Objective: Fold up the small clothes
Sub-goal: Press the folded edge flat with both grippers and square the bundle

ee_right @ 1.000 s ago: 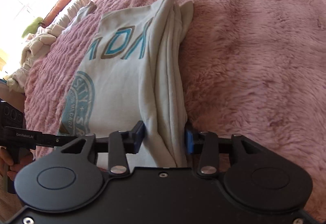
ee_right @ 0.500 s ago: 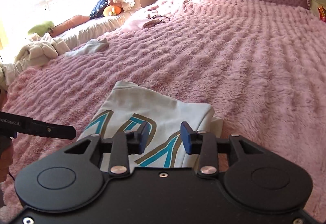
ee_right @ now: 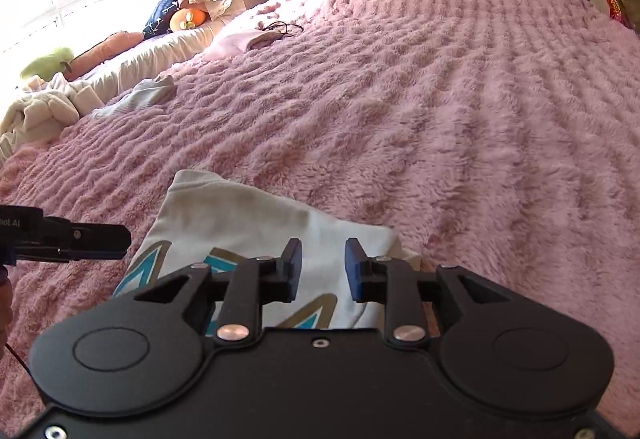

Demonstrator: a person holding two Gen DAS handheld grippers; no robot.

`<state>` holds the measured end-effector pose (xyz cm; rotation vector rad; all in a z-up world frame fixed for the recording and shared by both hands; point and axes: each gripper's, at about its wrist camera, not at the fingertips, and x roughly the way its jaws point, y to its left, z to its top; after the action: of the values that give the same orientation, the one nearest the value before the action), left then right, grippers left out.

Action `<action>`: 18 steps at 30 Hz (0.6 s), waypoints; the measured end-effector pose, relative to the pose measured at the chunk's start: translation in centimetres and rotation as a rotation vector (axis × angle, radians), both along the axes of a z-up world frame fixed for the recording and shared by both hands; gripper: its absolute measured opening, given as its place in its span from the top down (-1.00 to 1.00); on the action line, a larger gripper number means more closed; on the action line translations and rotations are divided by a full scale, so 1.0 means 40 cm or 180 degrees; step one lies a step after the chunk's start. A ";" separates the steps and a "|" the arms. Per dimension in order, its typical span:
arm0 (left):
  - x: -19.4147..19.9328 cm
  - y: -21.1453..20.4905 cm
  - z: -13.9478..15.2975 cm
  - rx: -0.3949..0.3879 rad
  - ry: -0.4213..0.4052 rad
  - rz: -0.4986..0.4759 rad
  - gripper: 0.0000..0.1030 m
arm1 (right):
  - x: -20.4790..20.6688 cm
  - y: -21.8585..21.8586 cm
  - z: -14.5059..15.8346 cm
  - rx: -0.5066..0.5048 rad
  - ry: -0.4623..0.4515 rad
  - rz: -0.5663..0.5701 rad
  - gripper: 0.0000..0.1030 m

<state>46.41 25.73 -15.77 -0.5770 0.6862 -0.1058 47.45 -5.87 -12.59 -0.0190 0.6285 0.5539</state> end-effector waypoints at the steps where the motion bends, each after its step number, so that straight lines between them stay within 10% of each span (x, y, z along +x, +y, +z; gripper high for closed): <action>1: 0.031 0.008 0.000 -0.0025 0.0008 0.0031 0.00 | 0.015 0.011 0.000 -0.0004 0.0023 0.0004 0.54; 10: 0.206 0.048 -0.131 0.0015 0.0497 0.0250 0.00 | 0.105 0.018 -0.084 -0.0214 0.0370 -0.0122 0.56; 18: -0.004 -0.008 0.024 0.0060 0.0236 0.0038 0.00 | -0.093 -0.047 0.023 0.0200 0.0271 0.0057 0.50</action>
<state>46.25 25.42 -14.80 -0.5691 0.7549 -0.0668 43.74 -7.76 -11.65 0.0584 0.6941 0.5940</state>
